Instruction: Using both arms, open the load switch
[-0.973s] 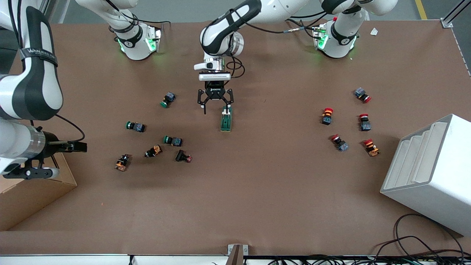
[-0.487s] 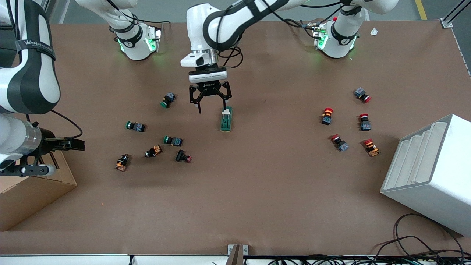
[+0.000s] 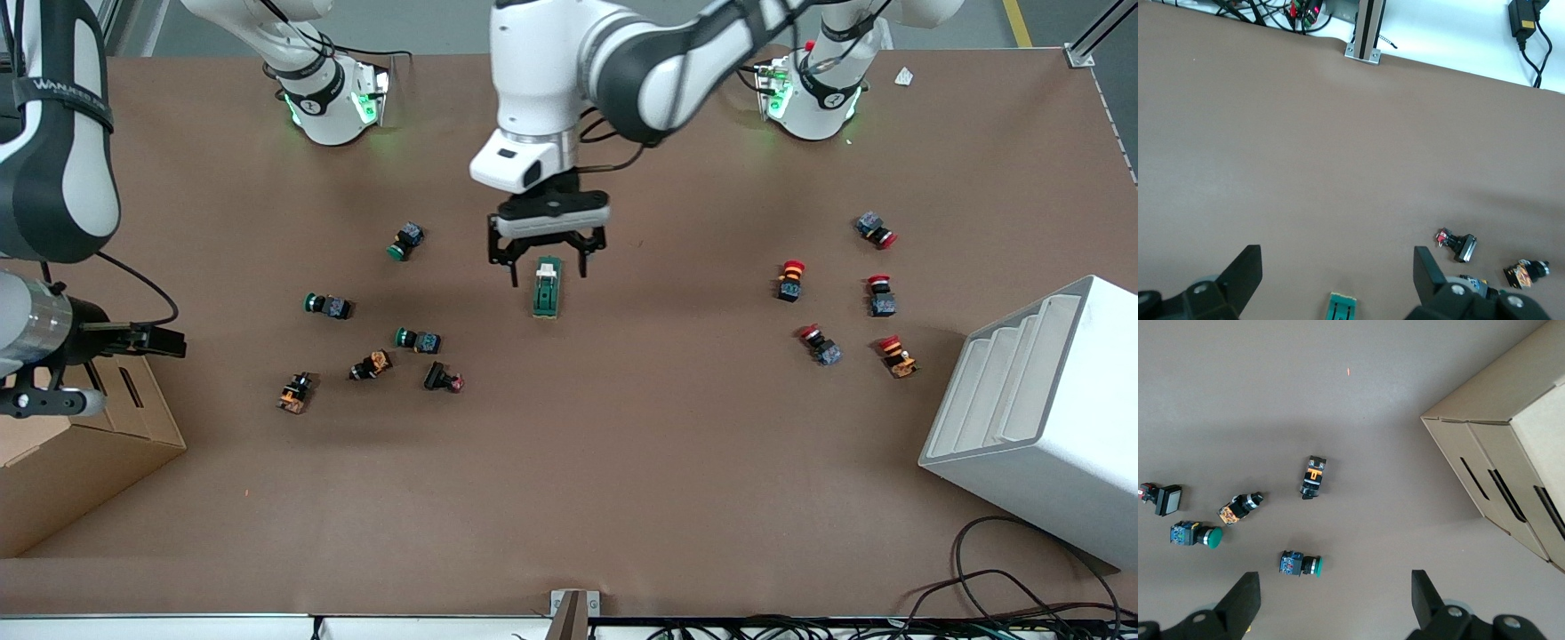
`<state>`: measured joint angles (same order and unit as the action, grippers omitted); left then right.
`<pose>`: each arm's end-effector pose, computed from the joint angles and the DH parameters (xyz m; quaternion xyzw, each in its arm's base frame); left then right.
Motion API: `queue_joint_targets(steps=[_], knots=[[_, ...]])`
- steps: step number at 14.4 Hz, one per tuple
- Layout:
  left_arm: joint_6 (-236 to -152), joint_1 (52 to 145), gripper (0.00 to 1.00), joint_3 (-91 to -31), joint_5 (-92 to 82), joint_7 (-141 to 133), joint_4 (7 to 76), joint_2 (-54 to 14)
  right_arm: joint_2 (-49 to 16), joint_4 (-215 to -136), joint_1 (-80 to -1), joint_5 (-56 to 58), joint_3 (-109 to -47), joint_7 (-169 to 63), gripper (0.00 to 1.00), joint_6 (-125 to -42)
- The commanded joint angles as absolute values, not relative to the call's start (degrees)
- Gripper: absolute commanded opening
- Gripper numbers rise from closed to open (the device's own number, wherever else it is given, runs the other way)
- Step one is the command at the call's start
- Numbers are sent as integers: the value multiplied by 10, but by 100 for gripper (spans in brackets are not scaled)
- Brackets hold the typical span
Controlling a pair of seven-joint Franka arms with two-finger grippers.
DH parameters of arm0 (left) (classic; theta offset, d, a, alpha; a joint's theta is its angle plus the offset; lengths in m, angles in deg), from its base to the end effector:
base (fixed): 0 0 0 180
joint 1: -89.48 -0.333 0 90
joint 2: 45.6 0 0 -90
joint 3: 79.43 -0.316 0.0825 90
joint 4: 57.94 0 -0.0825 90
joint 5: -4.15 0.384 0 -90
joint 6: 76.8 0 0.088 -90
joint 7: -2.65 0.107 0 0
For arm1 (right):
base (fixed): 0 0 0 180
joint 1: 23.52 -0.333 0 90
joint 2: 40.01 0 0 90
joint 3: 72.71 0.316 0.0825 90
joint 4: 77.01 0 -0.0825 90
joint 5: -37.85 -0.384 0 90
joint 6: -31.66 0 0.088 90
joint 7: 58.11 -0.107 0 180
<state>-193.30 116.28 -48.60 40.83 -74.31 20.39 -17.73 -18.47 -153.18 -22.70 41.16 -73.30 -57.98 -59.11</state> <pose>0.4735 -0.5368 0.4970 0.9705 0.0987 0.2161 0.0405 0.6585 -0.0212 0.5102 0.9977 -0.0088 -0.0609 0.0299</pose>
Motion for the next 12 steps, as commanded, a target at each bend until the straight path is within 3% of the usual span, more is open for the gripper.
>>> queue_joint_targets(steps=[1, 7, 9, 10, 12], knots=[[-1927, 1121, 100, -481, 334, -670, 198, -206, -226, -1555, -226, 391, -732, -575, 100, -581], [-1843, 1021, 100, -482, 181, -480, 201, -285, -250, -1551, -217, 364, -733, -576, 100, -573], [-1778, 971, 100, -488, 134, -380, 205, -324, -248, -1551, -216, 352, -734, -579, 100, -575], [-1754, 955, 100, -500, 122, -326, 209, -339, -246, -1551, -214, 344, -734, -578, 100, -575], [-1705, 958, 100, -586, 110, -203, 227, -385, -244, -1533, -211, 338, -734, -577, 100, -573]])
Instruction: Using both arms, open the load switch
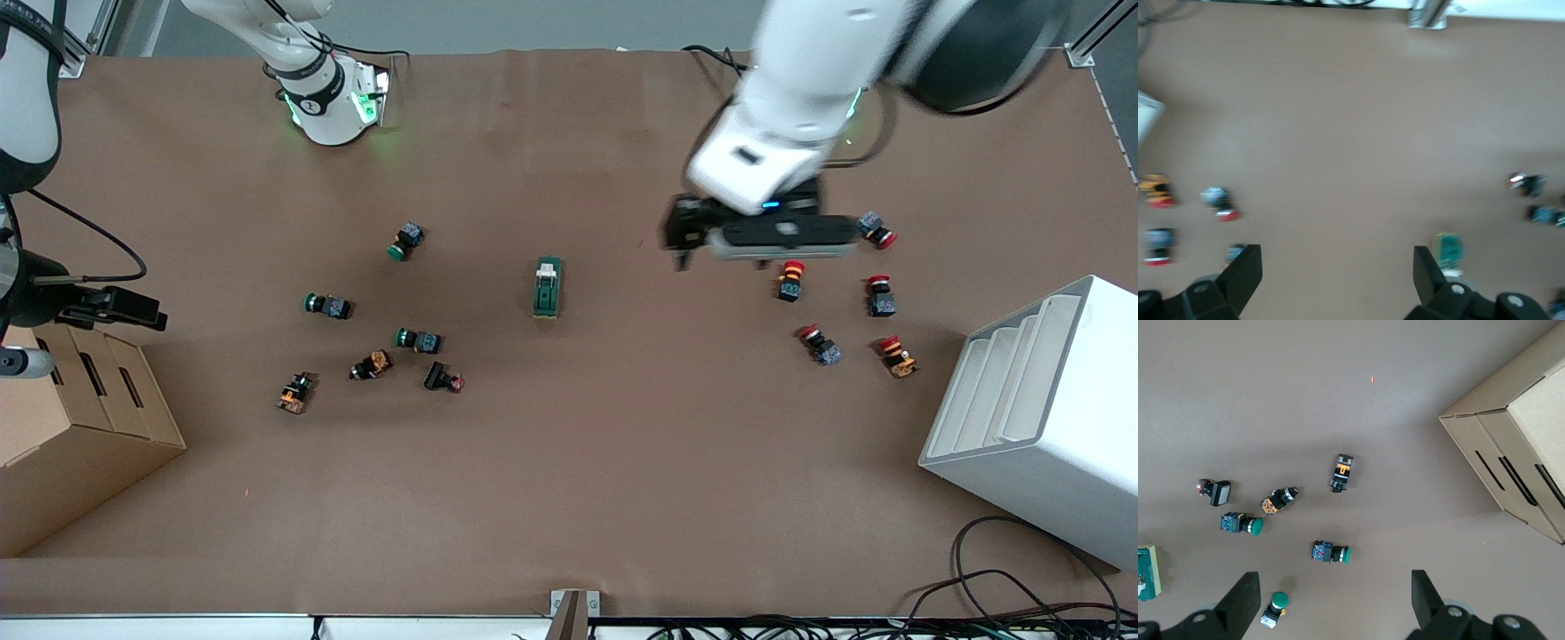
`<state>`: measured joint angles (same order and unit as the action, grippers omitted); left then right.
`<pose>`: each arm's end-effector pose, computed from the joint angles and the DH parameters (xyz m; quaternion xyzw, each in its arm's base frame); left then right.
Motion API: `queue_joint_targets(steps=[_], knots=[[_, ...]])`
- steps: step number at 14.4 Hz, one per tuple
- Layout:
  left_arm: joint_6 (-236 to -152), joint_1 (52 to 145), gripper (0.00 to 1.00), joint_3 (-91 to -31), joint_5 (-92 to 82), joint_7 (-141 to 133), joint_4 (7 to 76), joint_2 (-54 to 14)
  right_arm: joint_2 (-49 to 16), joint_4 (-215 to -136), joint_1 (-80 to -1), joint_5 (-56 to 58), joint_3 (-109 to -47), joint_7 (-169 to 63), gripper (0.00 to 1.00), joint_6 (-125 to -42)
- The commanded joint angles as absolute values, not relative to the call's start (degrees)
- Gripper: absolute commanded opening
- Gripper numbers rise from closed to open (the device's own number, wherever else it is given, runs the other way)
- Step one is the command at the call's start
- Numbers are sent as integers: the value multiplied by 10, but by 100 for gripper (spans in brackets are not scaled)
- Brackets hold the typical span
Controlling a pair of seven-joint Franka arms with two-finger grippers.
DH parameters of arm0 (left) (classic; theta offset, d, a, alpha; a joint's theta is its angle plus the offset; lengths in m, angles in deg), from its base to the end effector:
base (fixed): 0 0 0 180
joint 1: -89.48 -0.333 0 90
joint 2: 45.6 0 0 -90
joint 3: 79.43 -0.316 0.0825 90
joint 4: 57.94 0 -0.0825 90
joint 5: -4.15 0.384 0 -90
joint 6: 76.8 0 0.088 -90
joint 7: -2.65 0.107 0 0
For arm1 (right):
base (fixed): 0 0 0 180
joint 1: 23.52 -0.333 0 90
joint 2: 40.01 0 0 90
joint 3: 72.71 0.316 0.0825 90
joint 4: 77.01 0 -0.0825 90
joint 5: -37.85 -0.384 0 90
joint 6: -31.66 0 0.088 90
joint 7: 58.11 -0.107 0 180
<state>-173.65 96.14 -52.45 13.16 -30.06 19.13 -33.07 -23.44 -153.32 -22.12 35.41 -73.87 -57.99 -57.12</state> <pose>0.5491 -0.3051 0.6266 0.9968 -0.0031 0.0786 0.0159 0.6366 -0.0220 0.5625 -0.9990 0.0213 0.0353 0.0192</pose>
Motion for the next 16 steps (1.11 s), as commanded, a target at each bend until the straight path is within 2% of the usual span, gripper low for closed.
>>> queue_joint_targets(steps=[1, 7, 8, 13, 16], knots=[[-1699, 953, 100, -618, 106, -139, 236, -398, -244, -1530, -211, 333, -734, -576, 100, -572], [-1614, 935, 100, -755, 44, 3, 249, -431, -251, -1522, -203, 334, -737, -576, 100, -517], [-1607, 934, 100, -763, 42, 11, 251, -434, -257, -1523, -189, 335, -736, -575, 100, -492], [-1605, 918, 100, -759, 42, 17, 319, -491, -280, -1527, -178, 359, -730, -551, 100, -481], [-1606, 905, 100, -725, 42, -4, 333, -510, -281, -1528, -188, 362, -731, -551, 100, -481]])
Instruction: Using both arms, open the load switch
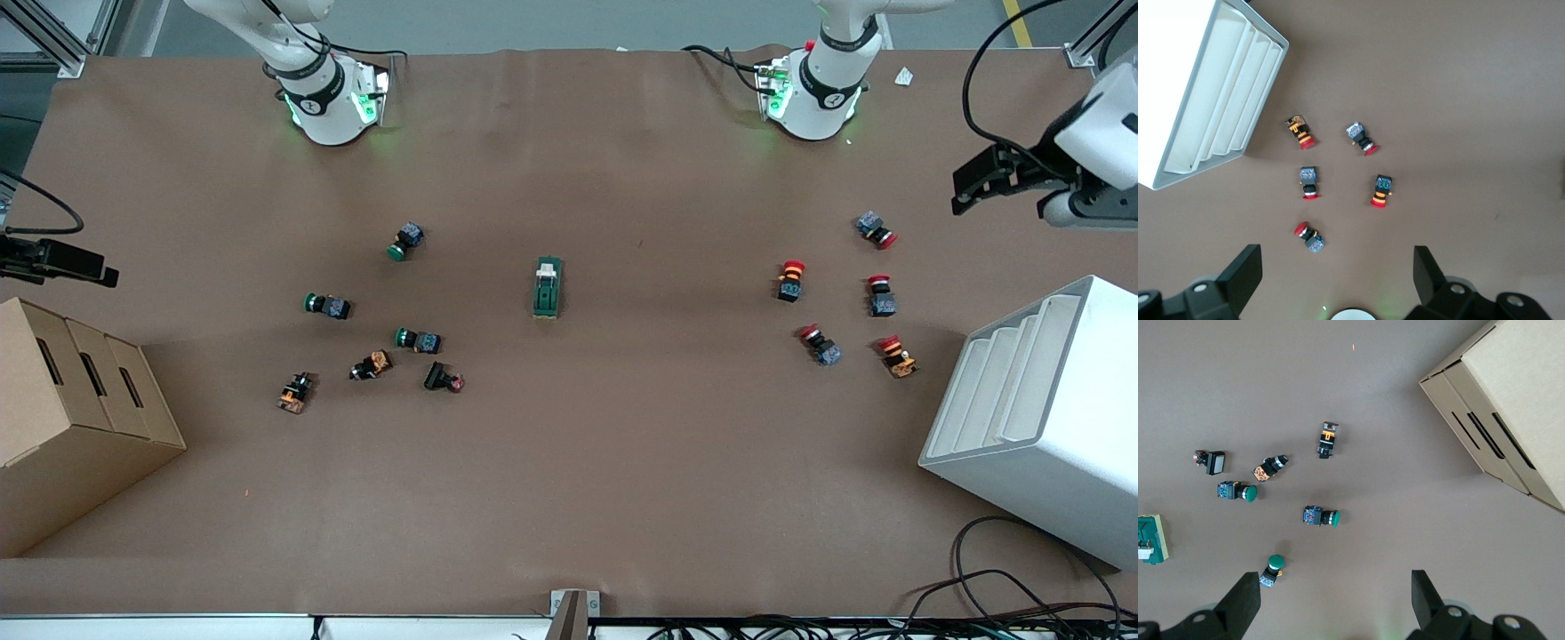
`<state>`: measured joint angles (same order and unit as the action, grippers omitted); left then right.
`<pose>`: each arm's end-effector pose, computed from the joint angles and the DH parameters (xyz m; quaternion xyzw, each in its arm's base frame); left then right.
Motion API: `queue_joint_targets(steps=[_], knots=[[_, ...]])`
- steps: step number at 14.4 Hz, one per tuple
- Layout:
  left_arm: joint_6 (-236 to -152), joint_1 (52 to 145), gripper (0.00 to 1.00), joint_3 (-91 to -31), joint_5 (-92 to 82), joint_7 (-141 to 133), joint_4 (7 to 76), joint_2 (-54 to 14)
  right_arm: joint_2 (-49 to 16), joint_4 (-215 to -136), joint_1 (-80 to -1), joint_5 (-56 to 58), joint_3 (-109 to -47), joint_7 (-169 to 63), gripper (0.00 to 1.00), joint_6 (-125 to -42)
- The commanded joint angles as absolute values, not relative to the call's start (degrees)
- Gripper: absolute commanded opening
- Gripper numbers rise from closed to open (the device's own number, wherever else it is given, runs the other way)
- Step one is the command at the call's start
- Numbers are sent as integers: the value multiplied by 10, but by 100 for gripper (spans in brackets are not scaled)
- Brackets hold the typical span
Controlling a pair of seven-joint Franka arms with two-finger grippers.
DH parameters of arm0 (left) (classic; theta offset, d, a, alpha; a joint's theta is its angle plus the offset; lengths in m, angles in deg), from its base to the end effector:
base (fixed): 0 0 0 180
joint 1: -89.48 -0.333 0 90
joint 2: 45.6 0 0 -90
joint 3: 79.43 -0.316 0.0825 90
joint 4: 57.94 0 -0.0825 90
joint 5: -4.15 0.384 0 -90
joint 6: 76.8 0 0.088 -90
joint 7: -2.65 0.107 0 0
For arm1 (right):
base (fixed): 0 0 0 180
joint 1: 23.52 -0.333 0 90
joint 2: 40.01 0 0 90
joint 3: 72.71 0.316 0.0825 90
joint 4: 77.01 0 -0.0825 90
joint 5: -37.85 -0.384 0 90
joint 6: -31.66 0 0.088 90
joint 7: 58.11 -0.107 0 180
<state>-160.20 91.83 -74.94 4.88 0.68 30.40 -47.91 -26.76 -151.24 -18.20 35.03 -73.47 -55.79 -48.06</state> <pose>0.5264 -0.0626 0.6500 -0.9988 0.0418 0.0223 0.0097 0.6028 -0.0572 0.6032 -0.9970 0.0299 0.0658 0.0278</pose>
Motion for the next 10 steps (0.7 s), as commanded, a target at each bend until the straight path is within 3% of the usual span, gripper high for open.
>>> queue_joint_targets(steps=[1, 10], knots=[[-1604, 904, 100, -720, 42, -5, 342, -518, -286, -1529, -198, 363, -734, -552, 100, -481], [-1604, 879, 100, -698, 47, 5, 337, -512, -331, -1590, -243, 364, -765, -556, 100, -505]])
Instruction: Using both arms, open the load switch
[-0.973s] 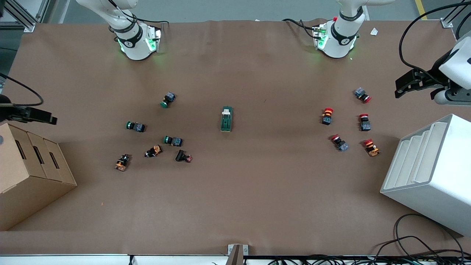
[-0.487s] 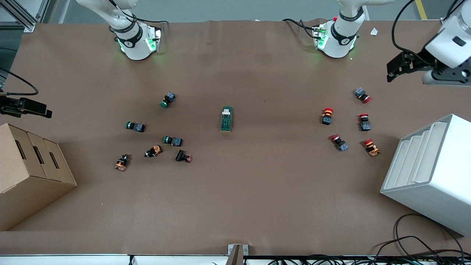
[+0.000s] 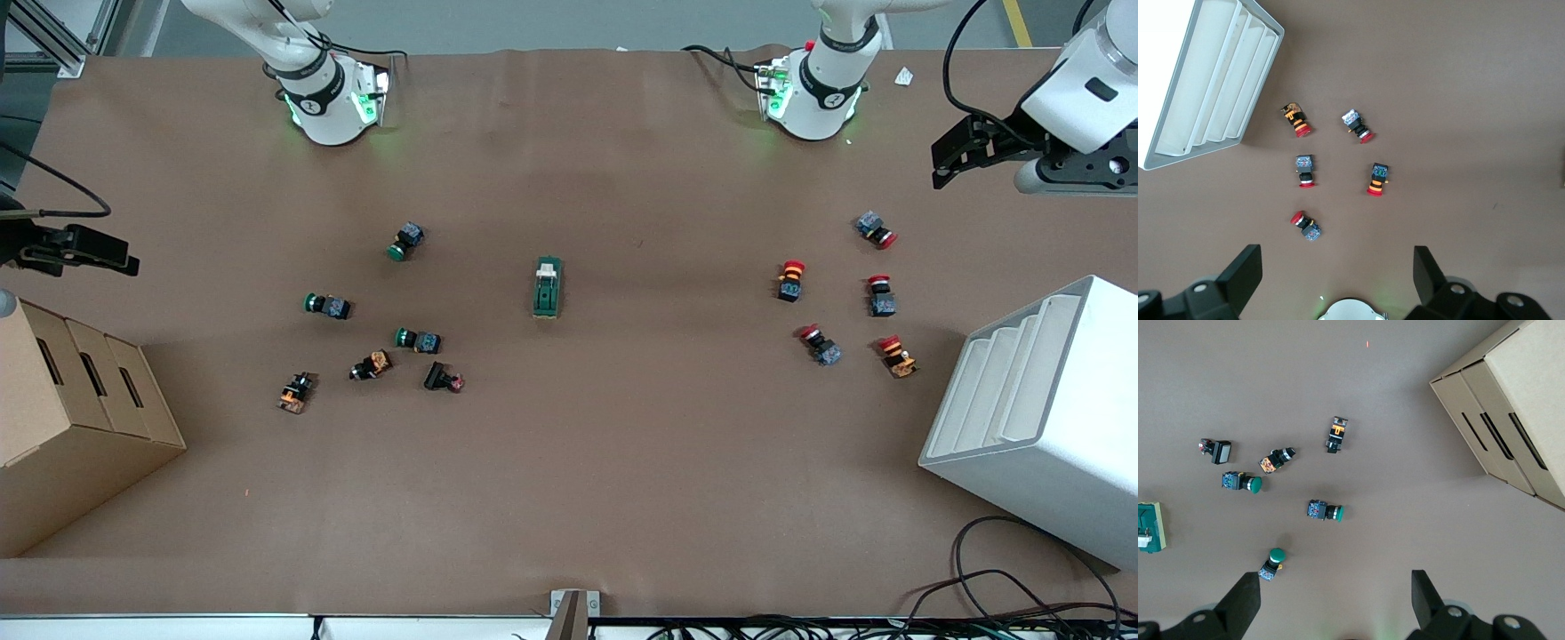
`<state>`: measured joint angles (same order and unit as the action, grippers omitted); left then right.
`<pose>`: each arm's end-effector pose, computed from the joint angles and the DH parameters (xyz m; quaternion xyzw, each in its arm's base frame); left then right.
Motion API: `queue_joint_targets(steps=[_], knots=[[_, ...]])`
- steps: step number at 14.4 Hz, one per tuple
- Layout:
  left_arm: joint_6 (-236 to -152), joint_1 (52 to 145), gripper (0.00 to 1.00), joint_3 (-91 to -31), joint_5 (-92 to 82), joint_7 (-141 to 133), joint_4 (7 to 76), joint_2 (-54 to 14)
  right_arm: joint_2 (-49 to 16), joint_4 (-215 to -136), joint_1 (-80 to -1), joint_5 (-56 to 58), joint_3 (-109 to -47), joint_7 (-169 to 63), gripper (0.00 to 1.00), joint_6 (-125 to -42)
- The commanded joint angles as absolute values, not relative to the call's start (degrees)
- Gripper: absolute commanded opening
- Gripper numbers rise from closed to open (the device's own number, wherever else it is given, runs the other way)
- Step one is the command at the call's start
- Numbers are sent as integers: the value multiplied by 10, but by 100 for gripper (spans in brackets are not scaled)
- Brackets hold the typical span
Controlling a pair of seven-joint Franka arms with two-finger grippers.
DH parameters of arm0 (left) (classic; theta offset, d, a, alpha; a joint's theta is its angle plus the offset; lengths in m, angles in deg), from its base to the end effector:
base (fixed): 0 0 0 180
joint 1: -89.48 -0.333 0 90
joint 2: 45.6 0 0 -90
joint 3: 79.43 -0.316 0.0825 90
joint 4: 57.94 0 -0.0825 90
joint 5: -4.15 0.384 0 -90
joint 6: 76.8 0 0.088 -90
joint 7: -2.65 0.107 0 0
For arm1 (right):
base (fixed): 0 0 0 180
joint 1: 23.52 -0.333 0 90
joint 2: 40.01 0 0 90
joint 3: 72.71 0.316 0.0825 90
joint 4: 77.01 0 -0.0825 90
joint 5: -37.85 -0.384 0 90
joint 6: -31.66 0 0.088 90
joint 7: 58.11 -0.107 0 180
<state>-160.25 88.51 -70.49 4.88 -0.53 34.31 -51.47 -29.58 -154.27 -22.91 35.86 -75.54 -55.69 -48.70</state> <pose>0.5052 -0.0739 0.6504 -0.9987 0.0406 0.0247 0.0168 0.5916 -0.0284 0.6096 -0.9979 0.0070 0.0631 0.0160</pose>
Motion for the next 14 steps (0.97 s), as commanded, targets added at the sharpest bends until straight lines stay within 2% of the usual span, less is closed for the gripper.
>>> queue_joint_targets(steps=[1, 7, 14], knots=[[-1604, 882, 100, -695, 49, 2, 326, -504, -338, -1597, -242, 364, -765, -556, 100, -510], [-1602, 881, 100, -694, 47, 4, 321, -501, -353, -1601, -240, 364, -763, -555, 100, -506], [-1602, 881, 100, -694, 42, 7, 321, -501, -414, -1637, -240, 365, -763, -560, 100, -482]])
